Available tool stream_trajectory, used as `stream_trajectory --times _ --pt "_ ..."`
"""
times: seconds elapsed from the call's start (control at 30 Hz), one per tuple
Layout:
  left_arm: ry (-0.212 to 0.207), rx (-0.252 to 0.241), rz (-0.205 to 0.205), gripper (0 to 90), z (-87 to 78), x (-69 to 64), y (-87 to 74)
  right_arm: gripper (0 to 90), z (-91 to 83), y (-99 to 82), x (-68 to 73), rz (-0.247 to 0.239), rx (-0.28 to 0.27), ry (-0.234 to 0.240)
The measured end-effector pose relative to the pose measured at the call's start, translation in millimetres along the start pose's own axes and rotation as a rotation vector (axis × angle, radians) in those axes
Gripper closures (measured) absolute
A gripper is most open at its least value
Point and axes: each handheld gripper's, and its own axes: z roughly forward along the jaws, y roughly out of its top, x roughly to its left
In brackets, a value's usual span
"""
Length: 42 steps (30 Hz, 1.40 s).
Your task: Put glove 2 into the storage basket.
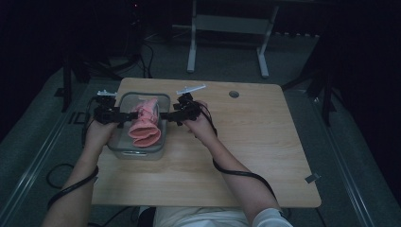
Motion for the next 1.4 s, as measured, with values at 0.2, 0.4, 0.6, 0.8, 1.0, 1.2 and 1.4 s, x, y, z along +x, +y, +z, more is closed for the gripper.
stream_trajectory --times 0.2,0.4,0.6,0.8,1.0,1.2,1.4 --pt "-0.018 -0.018 0.036 9.9 -7.4 -12.9 -0.9 20.8 -4.4 -5.5 -1.6 -0.009 0.009 -0.010" --pt "-0.054 -0.053 0.113 9.9 -14.4 -41.3 0.0 20.7 -14.0 -13.3 -3.0 -0.022 0.008 -0.015" --pt "-0.117 -0.102 0.215 10.3 -20.8 -81.0 1.8 20.6 -28.5 -20.2 -6.4 -0.040 0.000 -0.026" --pt "-0.196 -0.123 0.305 10.2 -21.0 -121.9 1.0 20.2 -43.3 -27.4 -8.1 -0.057 -0.008 -0.034" --pt "-0.241 -0.118 0.387 10.2 -16.9 -155.7 -9.9 20.2 -59.0 -39.3 -12.4 -0.064 -0.006 -0.045" --pt "-0.289 -0.087 0.412 10.1 -4.7 -174.8 -22.2 20.2 -68.7 -55.1 -16.9 -0.066 0.010 -0.056" --pt "-0.310 -0.055 0.434 10.2 9.5 -188.7 -34.7 20.3 -74.5 -71.9 -23.8 -0.072 0.024 -0.072"
